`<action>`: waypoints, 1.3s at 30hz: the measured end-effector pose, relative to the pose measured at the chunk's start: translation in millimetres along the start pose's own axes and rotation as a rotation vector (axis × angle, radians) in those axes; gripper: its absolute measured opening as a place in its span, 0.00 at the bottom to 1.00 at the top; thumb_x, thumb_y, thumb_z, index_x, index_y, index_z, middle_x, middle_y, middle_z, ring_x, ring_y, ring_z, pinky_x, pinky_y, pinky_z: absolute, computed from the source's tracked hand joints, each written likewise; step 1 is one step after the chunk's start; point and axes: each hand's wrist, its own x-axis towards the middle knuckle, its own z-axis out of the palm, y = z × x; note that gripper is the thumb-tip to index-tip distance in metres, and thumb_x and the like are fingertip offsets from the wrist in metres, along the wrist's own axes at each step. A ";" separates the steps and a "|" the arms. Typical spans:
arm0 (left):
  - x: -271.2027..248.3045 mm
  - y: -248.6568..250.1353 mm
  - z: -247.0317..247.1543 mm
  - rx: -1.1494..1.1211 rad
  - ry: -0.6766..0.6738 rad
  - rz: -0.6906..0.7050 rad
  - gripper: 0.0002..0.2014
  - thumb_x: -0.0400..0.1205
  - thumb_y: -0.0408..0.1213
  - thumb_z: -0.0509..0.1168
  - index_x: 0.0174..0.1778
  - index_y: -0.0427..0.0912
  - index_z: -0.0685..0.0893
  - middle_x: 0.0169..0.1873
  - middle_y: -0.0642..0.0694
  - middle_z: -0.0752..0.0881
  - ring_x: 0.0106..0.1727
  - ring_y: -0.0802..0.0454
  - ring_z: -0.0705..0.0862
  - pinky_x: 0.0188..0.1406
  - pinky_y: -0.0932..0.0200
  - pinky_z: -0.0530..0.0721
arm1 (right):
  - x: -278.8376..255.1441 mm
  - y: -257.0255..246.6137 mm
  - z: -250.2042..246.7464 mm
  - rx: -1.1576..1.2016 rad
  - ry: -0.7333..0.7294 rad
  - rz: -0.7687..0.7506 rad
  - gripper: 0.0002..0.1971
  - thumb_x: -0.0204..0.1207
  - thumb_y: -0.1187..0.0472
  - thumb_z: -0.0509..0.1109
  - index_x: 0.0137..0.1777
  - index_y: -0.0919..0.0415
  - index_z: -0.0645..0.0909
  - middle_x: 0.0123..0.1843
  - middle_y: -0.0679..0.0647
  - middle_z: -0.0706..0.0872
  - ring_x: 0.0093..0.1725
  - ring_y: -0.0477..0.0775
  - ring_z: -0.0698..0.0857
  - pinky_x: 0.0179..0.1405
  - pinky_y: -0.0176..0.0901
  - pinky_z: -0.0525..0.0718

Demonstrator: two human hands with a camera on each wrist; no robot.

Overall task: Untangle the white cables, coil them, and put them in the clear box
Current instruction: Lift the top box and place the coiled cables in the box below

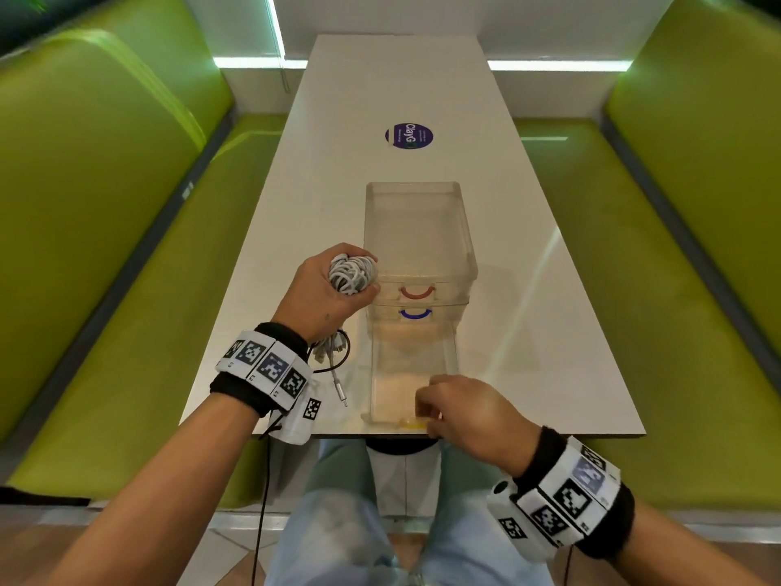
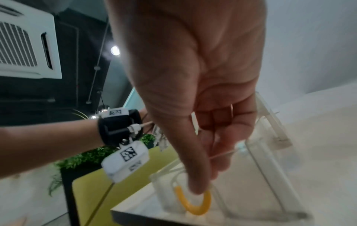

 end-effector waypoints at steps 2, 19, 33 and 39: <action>-0.5 -0.3 1.9 -0.001 0.010 0.000 0.13 0.72 0.29 0.76 0.51 0.41 0.84 0.44 0.52 0.88 0.44 0.62 0.86 0.47 0.67 0.85 | -5.3 1.3 3.5 -0.011 -0.003 -0.038 0.10 0.76 0.63 0.64 0.56 0.58 0.80 0.54 0.54 0.81 0.53 0.56 0.81 0.47 0.42 0.74; -56.8 73.2 34.3 -0.796 0.147 0.105 0.12 0.73 0.37 0.71 0.50 0.46 0.78 0.40 0.45 0.79 0.43 0.45 0.78 0.45 0.46 0.78 | 3.6 -53.1 -85.7 1.137 0.274 -0.316 0.41 0.68 0.63 0.78 0.79 0.61 0.60 0.72 0.58 0.77 0.74 0.51 0.74 0.76 0.55 0.71; -53.1 54.8 27.9 -0.316 -0.095 0.031 0.54 0.51 0.83 0.62 0.74 0.69 0.58 0.82 0.52 0.55 0.79 0.58 0.64 0.74 0.42 0.72 | -8.1 -32.1 -85.5 0.855 0.343 -0.146 0.11 0.71 0.64 0.72 0.49 0.49 0.77 0.39 0.49 0.84 0.37 0.50 0.86 0.40 0.49 0.88; -20.4 37.2 2.6 0.141 -0.103 0.035 0.44 0.67 0.80 0.54 0.79 0.67 0.56 0.83 0.59 0.43 0.84 0.56 0.45 0.81 0.38 0.56 | 17.0 -6.7 -51.4 0.465 0.045 0.199 0.09 0.71 0.58 0.68 0.50 0.59 0.78 0.42 0.56 0.87 0.41 0.57 0.87 0.39 0.45 0.83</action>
